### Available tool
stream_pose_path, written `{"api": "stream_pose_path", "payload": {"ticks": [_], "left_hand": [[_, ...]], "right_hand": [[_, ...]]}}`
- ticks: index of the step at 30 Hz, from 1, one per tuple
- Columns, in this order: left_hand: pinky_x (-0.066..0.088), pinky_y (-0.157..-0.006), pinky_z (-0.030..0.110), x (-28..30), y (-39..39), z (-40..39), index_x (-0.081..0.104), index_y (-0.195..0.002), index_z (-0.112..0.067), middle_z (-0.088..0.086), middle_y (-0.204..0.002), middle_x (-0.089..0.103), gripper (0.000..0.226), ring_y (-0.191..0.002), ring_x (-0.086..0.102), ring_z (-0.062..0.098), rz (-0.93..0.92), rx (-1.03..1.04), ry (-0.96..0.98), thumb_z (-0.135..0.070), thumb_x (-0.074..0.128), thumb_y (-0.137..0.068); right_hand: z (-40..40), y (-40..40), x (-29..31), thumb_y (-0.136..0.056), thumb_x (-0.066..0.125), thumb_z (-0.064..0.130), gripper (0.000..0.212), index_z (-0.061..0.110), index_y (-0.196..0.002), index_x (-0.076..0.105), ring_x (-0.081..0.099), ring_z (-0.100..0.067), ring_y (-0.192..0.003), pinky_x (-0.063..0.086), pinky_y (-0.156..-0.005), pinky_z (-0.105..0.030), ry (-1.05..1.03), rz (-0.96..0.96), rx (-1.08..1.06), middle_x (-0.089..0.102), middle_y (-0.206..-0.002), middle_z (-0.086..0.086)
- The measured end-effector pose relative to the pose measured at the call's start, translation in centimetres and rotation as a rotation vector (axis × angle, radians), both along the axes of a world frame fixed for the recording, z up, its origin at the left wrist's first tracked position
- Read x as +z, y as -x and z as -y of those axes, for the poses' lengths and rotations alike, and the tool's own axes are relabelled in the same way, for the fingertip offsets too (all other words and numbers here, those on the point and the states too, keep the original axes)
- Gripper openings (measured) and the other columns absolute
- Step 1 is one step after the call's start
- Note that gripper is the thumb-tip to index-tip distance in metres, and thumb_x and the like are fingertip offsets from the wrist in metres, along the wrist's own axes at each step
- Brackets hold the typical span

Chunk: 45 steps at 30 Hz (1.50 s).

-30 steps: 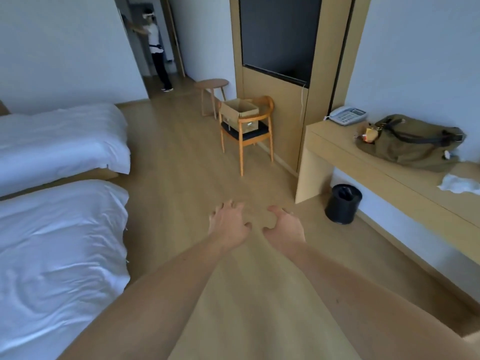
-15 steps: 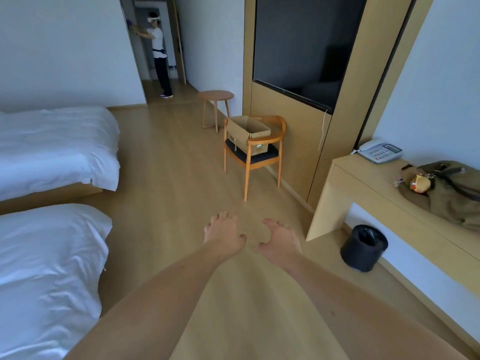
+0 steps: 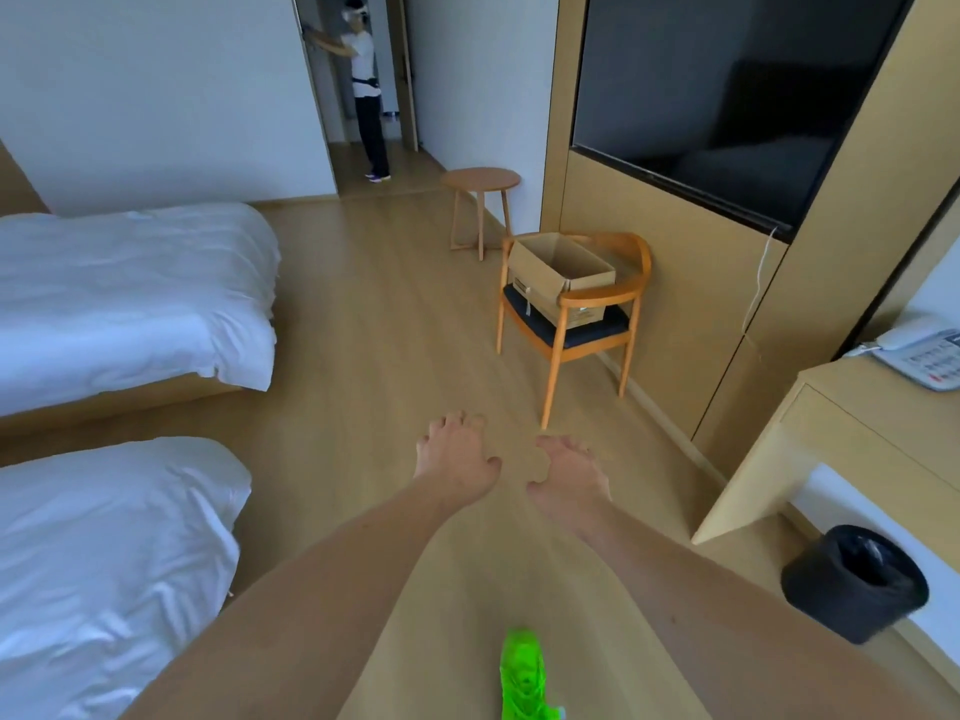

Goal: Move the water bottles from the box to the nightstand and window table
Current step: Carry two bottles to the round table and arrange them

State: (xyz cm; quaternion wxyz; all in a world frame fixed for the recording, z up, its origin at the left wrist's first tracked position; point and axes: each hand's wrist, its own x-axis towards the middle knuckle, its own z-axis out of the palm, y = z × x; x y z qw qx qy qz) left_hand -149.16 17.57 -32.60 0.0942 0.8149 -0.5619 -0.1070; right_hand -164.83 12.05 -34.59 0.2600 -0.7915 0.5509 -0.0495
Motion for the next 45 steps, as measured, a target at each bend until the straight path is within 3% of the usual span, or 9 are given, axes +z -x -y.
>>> {"api": "stream_pose_path", "payload": {"ticks": [7,14,22,28,31,37,41,45], "left_hand": [[0.043,-0.106,0.05,0.5,-8.4,14.2,0.045,-0.147,-0.018,0.011,-0.148,0.046,0.063,-0.135,0.042,0.037,0.032,0.079,-0.015,-0.043,0.063,-0.091],[0.044,-0.107,0.05,1.5,-14.6,26.7,0.045,-0.148,-0.021,0.01,-0.149,0.047,0.064,-0.136,0.043,0.036,0.007,0.146,-0.027,-0.043,0.064,-0.091],[0.042,-0.105,0.049,-1.2,-18.8,40.5,0.046,-0.146,-0.019,0.01,-0.148,0.045,0.061,-0.135,0.041,0.035,-0.018,0.038,-0.092,-0.041,0.063,-0.092],[0.044,-0.103,0.049,-3.2,-22.8,53.4,0.048,-0.143,-0.017,0.01,-0.143,0.047,0.056,-0.132,0.042,0.034,-0.047,-0.052,-0.077,-0.036,0.061,-0.093],[0.045,-0.102,0.05,-3.8,-25.1,60.2,0.049,-0.14,-0.016,0.01,-0.14,0.049,0.054,-0.129,0.043,0.035,-0.058,-0.116,-0.089,-0.036,0.061,-0.092],[0.046,-0.098,0.047,-3.2,-30.4,72.9,0.053,-0.131,-0.02,0.007,-0.136,0.05,0.045,-0.127,0.045,0.034,-0.092,-0.199,-0.08,-0.035,0.062,-0.089],[0.045,-0.095,0.047,-4.1,-32.7,79.4,0.051,-0.122,-0.021,0.006,-0.129,0.051,0.036,-0.123,0.048,0.035,-0.124,-0.224,-0.109,-0.034,0.061,-0.09],[0.044,-0.102,0.048,-5.7,-34.3,85.3,0.047,-0.138,-0.022,0.005,-0.135,0.048,0.052,-0.129,0.044,0.033,-0.137,-0.284,-0.141,-0.037,0.061,-0.091]], "right_hand": [[15.5,-10.3,-1.4,-0.088,0.065,0.026,0.063,0.027,-0.148,0.044,0.044,-0.032,-0.132,0.045,-0.106,-0.042,-0.021,0.068,0.09,0.046,-0.143,-0.008],[28.7,-16.5,-0.6,-0.09,0.067,0.03,0.069,0.028,-0.153,0.039,0.04,-0.032,-0.14,0.038,-0.112,-0.042,-0.046,0.068,0.104,0.043,-0.152,-0.008],[41.0,-20.6,-2.5,-0.086,0.065,0.024,0.065,0.027,-0.148,0.045,0.05,-0.031,-0.126,0.046,-0.102,-0.039,-0.078,0.029,0.064,0.05,-0.14,-0.006],[52.6,-24.3,-3.4,-0.084,0.065,0.024,0.043,0.022,-0.126,0.055,0.053,-0.03,-0.119,0.051,-0.088,-0.038,-0.031,-0.036,-0.027,0.05,-0.124,-0.006],[58.8,-26.8,-3.2,-0.084,0.065,0.026,0.042,0.024,-0.125,0.055,0.052,-0.029,-0.118,0.052,-0.092,-0.038,-0.028,-0.05,-0.096,0.05,-0.127,-0.005],[68.7,-30.6,-3.2,-0.084,0.066,0.026,0.067,0.028,-0.148,0.045,0.04,-0.027,-0.139,0.042,-0.11,-0.04,-0.097,0.024,-0.246,0.045,-0.145,-0.004],[74.2,-32.2,-4.3,-0.081,0.065,0.028,0.064,0.031,-0.143,0.05,0.047,-0.028,-0.131,0.046,-0.105,-0.041,-0.141,-0.009,-0.299,0.05,-0.136,-0.004],[80.1,-34.1,-6.1,-0.08,0.064,0.031,0.056,0.029,-0.135,0.054,0.053,-0.029,-0.12,0.051,-0.095,-0.038,-0.178,-0.021,-0.339,0.052,-0.125,-0.003]]}}
